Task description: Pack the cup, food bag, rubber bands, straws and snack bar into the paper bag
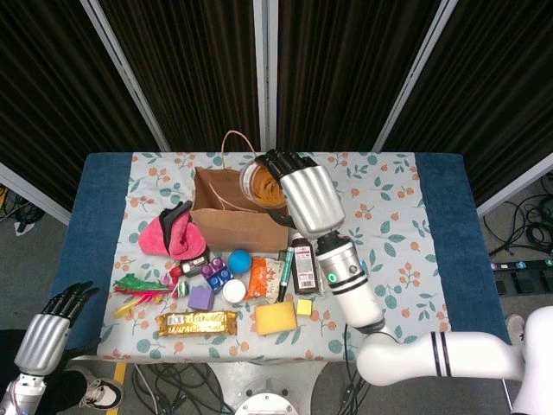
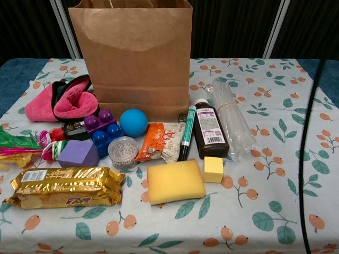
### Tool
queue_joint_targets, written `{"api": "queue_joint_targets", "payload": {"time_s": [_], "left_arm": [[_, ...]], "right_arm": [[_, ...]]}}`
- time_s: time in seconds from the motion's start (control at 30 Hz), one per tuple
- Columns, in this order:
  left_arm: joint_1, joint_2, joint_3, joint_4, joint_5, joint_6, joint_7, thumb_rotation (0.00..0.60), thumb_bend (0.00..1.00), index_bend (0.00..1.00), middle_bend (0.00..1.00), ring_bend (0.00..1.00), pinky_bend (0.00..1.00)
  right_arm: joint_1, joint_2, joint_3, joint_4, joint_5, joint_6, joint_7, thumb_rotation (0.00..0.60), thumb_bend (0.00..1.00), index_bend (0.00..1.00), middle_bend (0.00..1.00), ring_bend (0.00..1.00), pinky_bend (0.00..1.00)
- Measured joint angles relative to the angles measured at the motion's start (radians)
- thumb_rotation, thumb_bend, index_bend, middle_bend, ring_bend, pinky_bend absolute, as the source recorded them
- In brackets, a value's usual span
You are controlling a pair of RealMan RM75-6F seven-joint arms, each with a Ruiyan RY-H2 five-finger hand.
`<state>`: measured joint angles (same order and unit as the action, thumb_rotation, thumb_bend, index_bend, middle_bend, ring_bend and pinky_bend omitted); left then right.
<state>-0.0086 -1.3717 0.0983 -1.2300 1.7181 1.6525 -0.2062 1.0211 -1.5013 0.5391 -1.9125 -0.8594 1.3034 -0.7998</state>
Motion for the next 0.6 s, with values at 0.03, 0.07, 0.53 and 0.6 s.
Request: {"api": "queue_joint_targets", "payload": {"time_s": [0.03,0.07,0.53,0.6], "left_arm": [[0.000,0.000,0.000,0.000,0.000,-0.001,-0.001,0.600,0.09,0.22,0.23,0.15,0.24],[0.000,0.001,0.001,0.000,0.000,-0.001,-0.002,0.600,0.09,0.22,0.23,0.15,0.24],[0.001,0.000,0.002,0.004,0.007,0.007,-0.003,0.600,0.09,0.22,0.23,0.15,0.24],[0.002,0.000,0.001,0.004,0.007,0.008,0.000,0.600,0.09,0.22,0.23,0.15,0.24]], "right_arm": [[0.019,-0.021,0.003,0.027,0.009,0.005,-0.011,0.600,0.23,0.43,0.37,0.31,0.44],[0.040,-0.048,0.006,0.062,0.022,0.011,-0.023,0.600,0.23,0.43,0.37,0.31,0.44],[0.091,-0.135,-0.054,0.154,0.101,0.024,-0.064,0.600,0.12,0.35,0.29,0.25,0.37],[0.093,-0.130,-0.055,0.146,0.121,0.013,-0.066,0.600,0.07,0.29,0.26,0.21,0.33]]}}
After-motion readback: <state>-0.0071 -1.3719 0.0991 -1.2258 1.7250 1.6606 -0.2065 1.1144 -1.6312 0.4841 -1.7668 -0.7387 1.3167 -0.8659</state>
